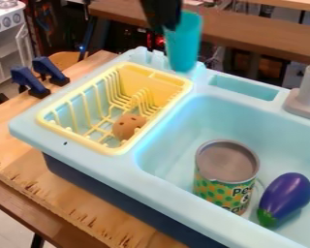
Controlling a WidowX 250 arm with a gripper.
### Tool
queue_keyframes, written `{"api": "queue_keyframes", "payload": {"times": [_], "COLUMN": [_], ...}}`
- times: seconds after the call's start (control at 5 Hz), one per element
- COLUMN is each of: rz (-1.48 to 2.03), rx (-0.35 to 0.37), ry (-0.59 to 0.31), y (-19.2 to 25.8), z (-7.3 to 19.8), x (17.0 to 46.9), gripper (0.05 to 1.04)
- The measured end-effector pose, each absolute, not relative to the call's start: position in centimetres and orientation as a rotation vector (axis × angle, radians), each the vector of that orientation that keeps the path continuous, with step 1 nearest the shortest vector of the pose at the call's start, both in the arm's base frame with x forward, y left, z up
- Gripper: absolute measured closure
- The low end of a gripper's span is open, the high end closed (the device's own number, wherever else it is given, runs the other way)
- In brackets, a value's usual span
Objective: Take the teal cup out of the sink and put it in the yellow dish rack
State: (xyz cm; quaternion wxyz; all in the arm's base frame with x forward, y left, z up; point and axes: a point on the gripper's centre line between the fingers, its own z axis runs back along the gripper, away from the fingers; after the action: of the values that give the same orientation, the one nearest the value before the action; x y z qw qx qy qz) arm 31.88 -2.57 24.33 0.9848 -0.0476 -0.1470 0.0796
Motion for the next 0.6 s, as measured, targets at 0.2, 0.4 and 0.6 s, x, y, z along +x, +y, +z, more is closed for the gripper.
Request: {"api": "queue_keyframes", "payload": {"times": [0.2, 0.4, 0.6], "rz": [0.262, 0.328, 0.386], "rx": [-0.076, -0.065, -0.066], "ry": [-0.299, -0.264, -0.236], "y": [0.7, 2.8, 4.6], "z": [24.4, 23.6, 22.6], "x": [32.0, 32.0, 32.1], "gripper": [0.986, 0.986, 0.986]}}
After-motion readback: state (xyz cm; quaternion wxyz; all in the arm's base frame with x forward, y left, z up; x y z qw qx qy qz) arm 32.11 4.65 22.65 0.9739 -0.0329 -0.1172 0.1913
